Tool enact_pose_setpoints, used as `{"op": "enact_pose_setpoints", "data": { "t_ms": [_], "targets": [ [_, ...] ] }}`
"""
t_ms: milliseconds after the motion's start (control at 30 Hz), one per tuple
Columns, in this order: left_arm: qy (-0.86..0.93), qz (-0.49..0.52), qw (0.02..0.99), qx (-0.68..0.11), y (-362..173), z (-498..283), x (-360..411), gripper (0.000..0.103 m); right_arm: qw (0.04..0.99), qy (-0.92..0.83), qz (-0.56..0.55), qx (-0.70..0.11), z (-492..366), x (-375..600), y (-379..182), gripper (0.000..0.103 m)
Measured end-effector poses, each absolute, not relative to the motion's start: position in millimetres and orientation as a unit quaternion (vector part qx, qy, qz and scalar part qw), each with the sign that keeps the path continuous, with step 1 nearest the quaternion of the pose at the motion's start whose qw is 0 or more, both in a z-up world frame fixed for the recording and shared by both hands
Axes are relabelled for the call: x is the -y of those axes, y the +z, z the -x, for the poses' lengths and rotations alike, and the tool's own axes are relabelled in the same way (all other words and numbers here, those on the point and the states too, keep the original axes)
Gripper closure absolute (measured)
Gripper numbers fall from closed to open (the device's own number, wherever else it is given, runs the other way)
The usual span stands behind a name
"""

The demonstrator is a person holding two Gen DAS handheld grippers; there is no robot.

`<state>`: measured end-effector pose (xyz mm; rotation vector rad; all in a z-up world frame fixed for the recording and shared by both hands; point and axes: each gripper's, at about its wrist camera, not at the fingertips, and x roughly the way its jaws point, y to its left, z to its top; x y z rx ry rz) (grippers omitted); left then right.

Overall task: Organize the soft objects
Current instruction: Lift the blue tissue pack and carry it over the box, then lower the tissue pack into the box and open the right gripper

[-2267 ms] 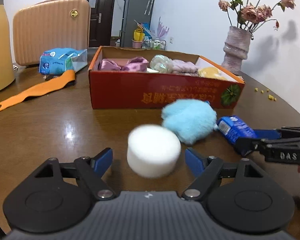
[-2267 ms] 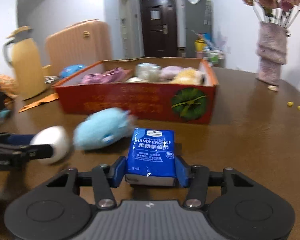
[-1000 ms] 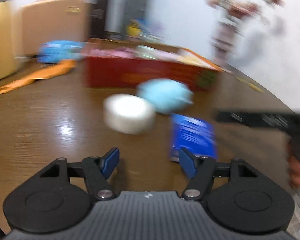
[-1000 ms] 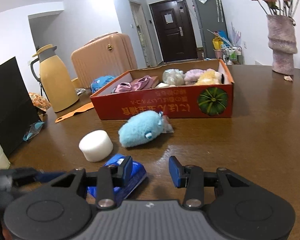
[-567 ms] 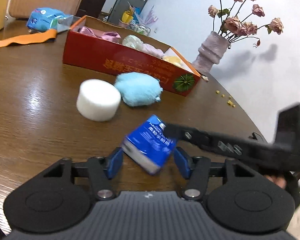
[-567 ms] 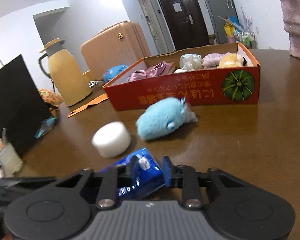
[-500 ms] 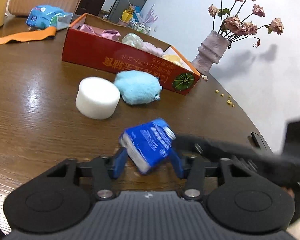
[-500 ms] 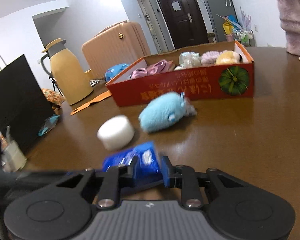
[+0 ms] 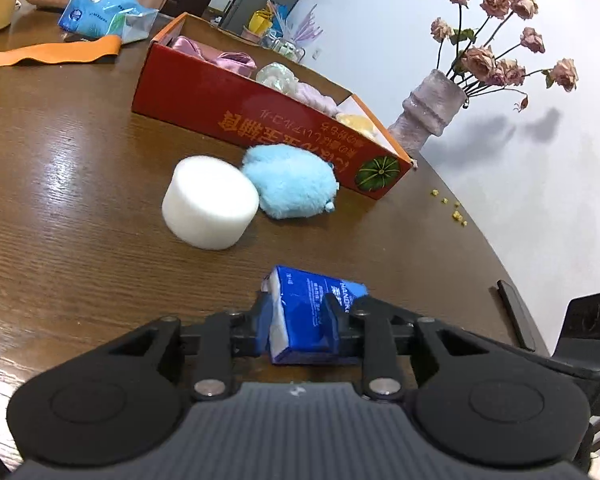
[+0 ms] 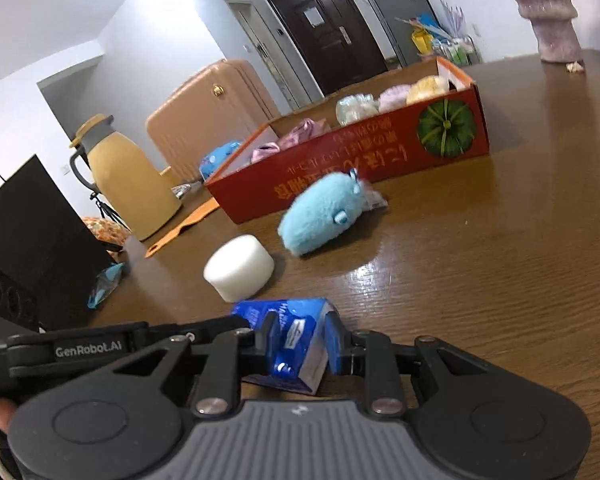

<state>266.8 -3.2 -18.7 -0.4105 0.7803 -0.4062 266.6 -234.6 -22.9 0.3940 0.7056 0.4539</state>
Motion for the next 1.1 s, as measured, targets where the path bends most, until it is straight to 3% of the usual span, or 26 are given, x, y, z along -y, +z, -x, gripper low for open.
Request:
{"op": "enact_pose_setpoints", "data": {
  "t_ms": [167, 367, 500, 700, 867, 1100],
  "targets": [
    [-0.212, 0.186, 0.893, -0.352, 1, -276, 12, 0.081, 0.913, 0.202, -0.165, -0.313, -268, 236, -3, 0.088],
    [-0.234, 0.163, 0.907, -0.309, 70, -382, 25, 0.081, 0.944, 0.199, -0.123, -0.231, -354, 244, 64, 0.088],
    [-0.21, 0.177, 0.887, -0.37, 70, -493, 37, 0.081, 0.938, 0.18, -0.127, -0.267, -467, 249, 77, 0.088],
    [-0.168, 0.177, 0.853, -0.461, 22, -592, 61, 0.083, 0.914, 0.121, -0.076, -0.38, -591, 237, 38, 0.088],
    [-0.15, 0.173, 0.842, -0.489, 1, -610, 75, 0.083, 0.903, 0.087, -0.071, -0.415, -618, 239, 19, 0.089],
    [-0.157, 0.15, 0.869, -0.444, 43, -582, 64, 0.07, 0.913, 0.092, -0.075, -0.392, -597, 243, 35, 0.081]
  ]
}}
